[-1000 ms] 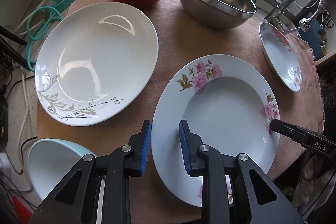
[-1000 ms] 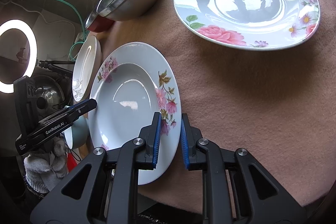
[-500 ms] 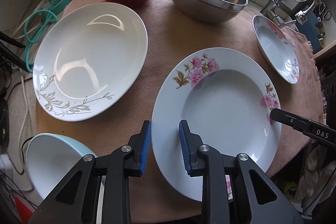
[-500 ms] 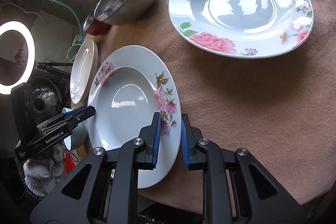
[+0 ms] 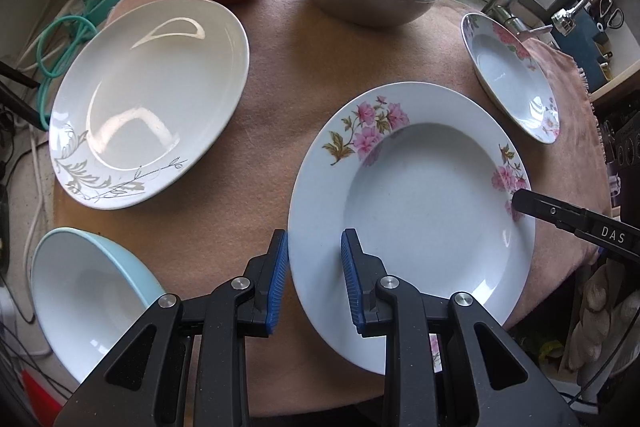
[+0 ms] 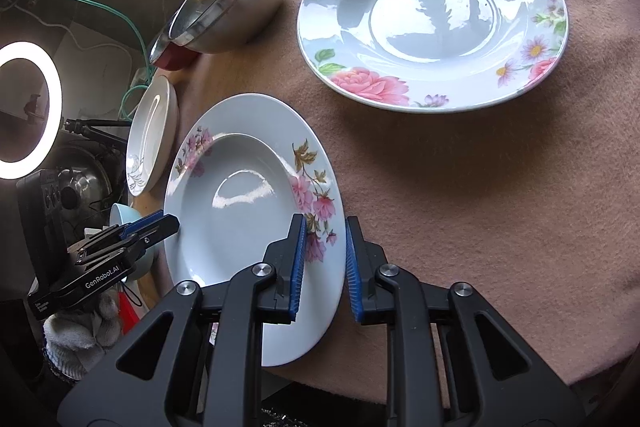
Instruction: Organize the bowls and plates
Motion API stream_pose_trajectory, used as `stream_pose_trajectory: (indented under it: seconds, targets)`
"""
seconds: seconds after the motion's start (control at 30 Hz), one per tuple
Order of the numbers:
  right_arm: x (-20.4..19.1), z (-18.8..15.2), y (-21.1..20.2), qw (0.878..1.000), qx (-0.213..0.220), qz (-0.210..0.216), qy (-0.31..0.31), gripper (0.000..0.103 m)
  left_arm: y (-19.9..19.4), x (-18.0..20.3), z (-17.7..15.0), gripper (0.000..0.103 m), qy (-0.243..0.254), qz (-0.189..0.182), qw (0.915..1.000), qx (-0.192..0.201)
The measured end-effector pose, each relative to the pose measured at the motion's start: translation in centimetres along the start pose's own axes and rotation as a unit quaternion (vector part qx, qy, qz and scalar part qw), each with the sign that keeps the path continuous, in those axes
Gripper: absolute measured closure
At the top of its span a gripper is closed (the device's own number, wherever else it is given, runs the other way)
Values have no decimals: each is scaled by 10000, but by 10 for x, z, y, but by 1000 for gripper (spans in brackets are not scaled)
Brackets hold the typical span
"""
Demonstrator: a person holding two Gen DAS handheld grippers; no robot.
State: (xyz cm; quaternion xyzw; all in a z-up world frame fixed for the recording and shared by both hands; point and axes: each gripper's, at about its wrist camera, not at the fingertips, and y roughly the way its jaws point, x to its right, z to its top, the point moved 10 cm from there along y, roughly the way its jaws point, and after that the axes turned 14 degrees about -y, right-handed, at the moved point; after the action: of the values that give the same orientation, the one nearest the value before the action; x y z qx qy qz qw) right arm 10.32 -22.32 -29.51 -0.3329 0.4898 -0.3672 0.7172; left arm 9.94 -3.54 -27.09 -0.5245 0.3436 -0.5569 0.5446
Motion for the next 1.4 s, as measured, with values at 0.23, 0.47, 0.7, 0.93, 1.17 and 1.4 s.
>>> stream_pose_trajectory:
  seconds: [0.23,0.47,0.7,0.93,1.17,1.4]
  targets:
    - [-1,1,-1,9999,-39,-28,-106,84,-1,-1,-6,78,-109,-11,9999,16]
    - [-1,0,-1,9998,-65,-62,-181,83,-3,-4,-12,78,-236,-50,9997,56]
    - [0,1,0,9995,-106,-104,-270,83,-4,-5,-13,78,-352,-118,9993,100]
    - [-1,1,2,9992,-147,-154,-326,81,-6,-5,-15,78,-408,-137,9990,144]
    - [-2,1,3,9990,-178,-184,-367,81,-7,-5,-16,78,-405,-142,9989,168]
    - [-3,1,2,9988,-190,-213,-391,81,-6,-4,-15,78,-400,-121,9990,165]
